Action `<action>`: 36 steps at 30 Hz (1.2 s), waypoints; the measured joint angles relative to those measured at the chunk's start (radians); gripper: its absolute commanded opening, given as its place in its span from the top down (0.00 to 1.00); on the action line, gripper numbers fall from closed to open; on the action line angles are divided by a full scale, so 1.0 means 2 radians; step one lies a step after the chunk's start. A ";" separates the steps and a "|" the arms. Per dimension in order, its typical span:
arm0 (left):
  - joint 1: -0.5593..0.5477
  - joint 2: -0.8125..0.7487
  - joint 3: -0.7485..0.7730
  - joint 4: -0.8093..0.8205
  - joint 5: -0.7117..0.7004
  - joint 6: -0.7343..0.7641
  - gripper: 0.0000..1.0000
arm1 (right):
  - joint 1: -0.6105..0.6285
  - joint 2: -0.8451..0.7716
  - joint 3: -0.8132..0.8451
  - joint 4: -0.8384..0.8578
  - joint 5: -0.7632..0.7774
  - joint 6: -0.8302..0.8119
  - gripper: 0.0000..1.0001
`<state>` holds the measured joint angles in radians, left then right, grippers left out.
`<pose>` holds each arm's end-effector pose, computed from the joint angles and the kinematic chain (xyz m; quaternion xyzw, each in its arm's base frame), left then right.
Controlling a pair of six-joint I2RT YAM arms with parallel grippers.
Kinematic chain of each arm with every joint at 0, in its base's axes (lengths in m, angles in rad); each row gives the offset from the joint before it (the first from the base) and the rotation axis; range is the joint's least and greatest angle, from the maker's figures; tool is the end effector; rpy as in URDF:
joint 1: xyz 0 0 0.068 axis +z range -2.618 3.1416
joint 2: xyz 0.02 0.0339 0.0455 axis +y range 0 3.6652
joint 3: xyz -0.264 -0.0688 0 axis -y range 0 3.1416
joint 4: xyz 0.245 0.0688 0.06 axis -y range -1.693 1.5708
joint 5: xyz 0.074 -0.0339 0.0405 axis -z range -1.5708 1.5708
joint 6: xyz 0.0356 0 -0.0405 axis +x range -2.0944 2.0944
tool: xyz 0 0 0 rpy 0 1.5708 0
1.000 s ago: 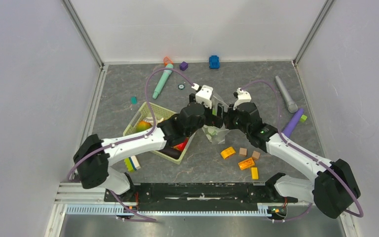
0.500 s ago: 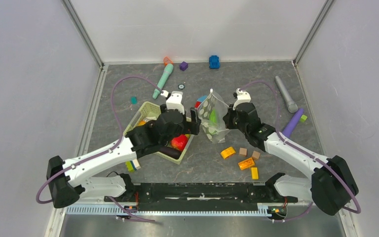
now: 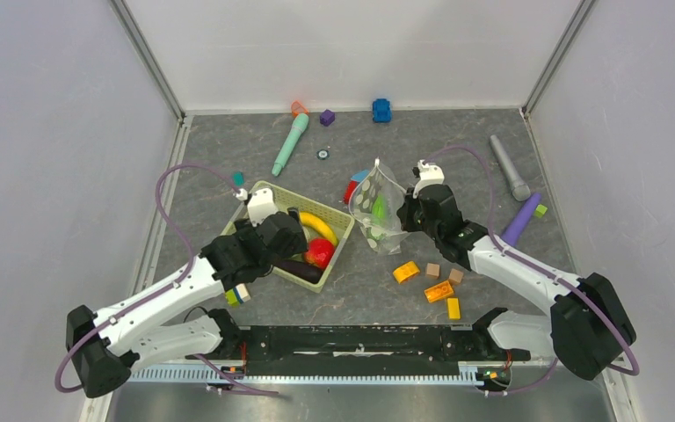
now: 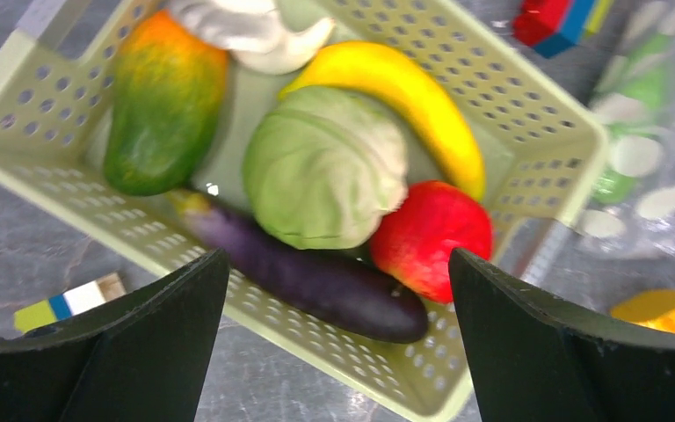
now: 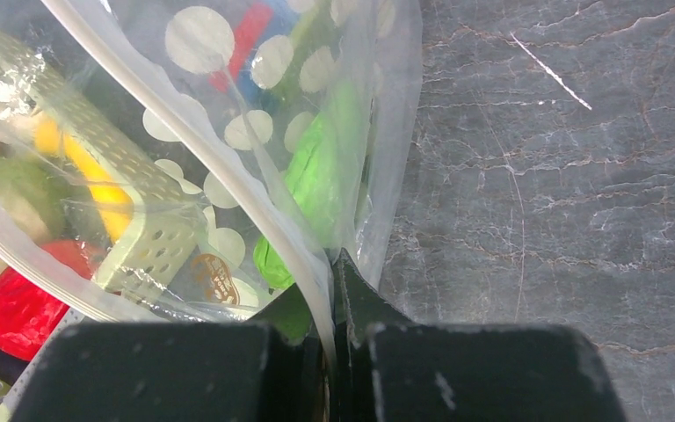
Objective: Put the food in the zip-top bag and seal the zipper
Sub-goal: Pick up the fake vegetable from the bin.
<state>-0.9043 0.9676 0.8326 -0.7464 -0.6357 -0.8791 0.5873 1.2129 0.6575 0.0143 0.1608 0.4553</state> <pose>0.1318 -0.1334 0.2782 -0.0943 0.8953 -0.0650 0.4305 0.2203 0.1398 0.2264 -0.0178 0.8683 0.1838 0.4604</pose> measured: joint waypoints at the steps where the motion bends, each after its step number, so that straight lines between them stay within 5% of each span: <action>1: 0.009 -0.003 -0.008 -0.004 0.000 -0.006 0.00 | 0.000 0.000 -0.001 0.000 0.000 0.000 0.95; 13: 0.081 -0.023 -0.100 0.081 0.037 -0.020 0.00 | 0.000 0.005 -0.005 0.008 0.000 -0.005 0.95; 36: 0.118 0.071 -0.127 0.217 0.082 -0.020 0.01 | 0.000 0.005 -0.013 0.012 0.001 -0.005 0.95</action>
<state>-0.6682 1.1095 0.5781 -0.3119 -0.4713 -0.9184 0.5873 1.2224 0.6315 0.0380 0.1627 0.4458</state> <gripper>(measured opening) 0.994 0.056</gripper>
